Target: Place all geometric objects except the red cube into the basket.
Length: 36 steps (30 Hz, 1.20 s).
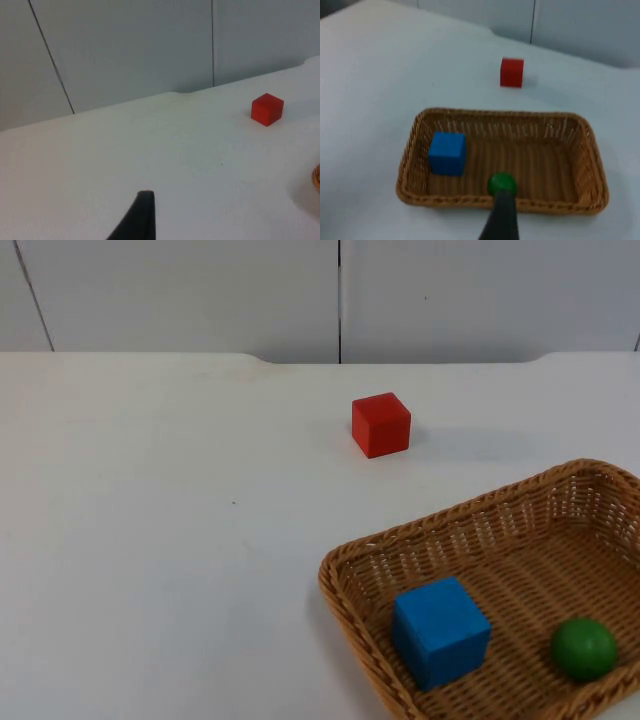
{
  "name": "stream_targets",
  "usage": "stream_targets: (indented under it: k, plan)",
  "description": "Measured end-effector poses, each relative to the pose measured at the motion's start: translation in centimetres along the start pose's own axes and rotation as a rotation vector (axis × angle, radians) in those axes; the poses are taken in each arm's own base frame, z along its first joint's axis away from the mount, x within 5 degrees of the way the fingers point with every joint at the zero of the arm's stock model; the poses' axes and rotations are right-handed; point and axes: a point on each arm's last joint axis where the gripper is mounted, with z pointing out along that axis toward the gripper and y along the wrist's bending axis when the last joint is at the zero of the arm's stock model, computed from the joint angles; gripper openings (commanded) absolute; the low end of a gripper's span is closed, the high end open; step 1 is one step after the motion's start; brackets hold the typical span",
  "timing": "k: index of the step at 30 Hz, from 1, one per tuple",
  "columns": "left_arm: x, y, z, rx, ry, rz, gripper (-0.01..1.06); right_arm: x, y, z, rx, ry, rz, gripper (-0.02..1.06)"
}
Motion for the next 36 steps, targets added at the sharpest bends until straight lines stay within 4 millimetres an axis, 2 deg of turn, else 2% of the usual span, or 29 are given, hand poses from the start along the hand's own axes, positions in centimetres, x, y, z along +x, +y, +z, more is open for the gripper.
stream_targets:
  k: [3, 6, 9, 12, 20, 36]
  plan:
    - [0.9, 0.0, 0.2, -0.005, 0.020, 0.005, 1.05, 0.6, 0.0, 0.7, -0.005, 0.032, 0.003, 0.66]
    - [2.5, 0.0, 1.5, 0.004, 0.112, -0.002, 1.05, 1.5, 0.1, 1.9, -0.011, 0.081, 0.006, 0.66]
    - [4.0, 0.1, 2.8, 0.008, 0.181, -0.008, 1.05, 1.6, 0.2, 2.2, -0.018, 0.074, 0.000, 0.66]
    - [4.4, 0.1, 3.1, 0.006, 0.199, -0.026, 1.05, 1.7, 0.2, 2.3, -0.020, 0.072, 0.001, 0.66]
    - [4.5, 0.3, 3.3, -0.023, 0.199, -0.108, 1.05, 1.6, 0.2, 2.3, -0.022, 0.067, 0.001, 0.66]
    - [4.5, 0.5, 3.3, -0.046, 0.202, -0.129, 1.05, 1.6, 0.2, 2.3, -0.023, 0.065, 0.001, 0.66]
